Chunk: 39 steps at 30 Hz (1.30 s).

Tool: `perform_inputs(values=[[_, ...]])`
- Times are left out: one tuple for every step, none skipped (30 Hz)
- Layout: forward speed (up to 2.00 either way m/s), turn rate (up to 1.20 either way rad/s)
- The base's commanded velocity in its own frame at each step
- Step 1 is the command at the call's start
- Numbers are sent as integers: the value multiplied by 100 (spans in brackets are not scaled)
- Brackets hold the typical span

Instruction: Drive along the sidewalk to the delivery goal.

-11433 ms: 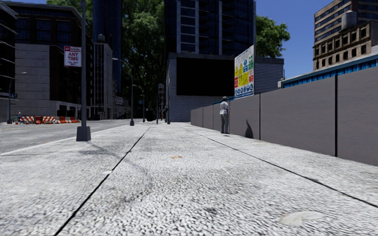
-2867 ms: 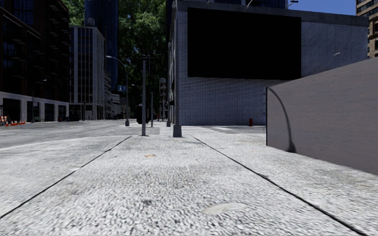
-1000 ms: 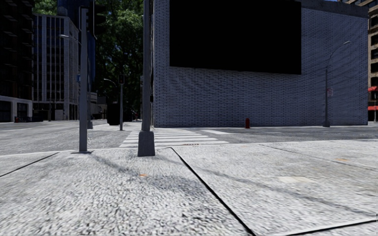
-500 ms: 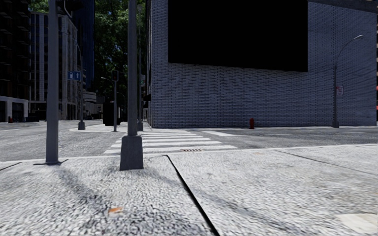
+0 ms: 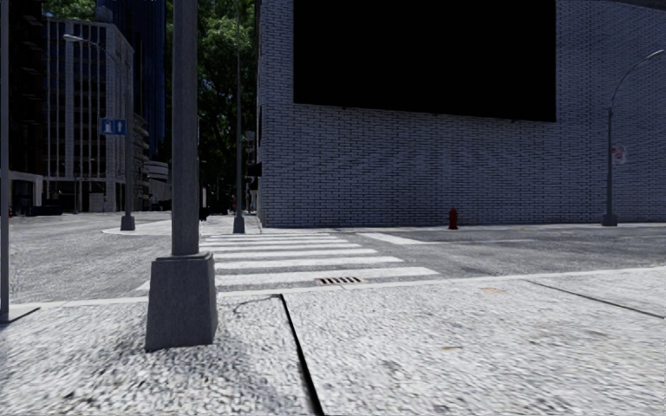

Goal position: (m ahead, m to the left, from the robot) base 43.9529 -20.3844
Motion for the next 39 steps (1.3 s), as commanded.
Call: perform_inputs(values=[[200, 0], [200, 0], [200, 0], [200, 0], [200, 0], [200, 0], [200, 0], [200, 0], [200, 0], [200, 0], [200, 0], [200, 0], [200, 0], [200, 0], [200, 0], [200, 0], [200, 0], [200, 0], [200, 0], [200, 0], [200, 0], [200, 0], [200, 0], [200, 0], [200, 0], [200, 0], [200, 0], [200, 0], [200, 0], [200, 0], [200, 0], [200, 0], [200, 0], [200, 0], [200, 0], [200, 0], [200, 0], [200, 3], [200, 23]])
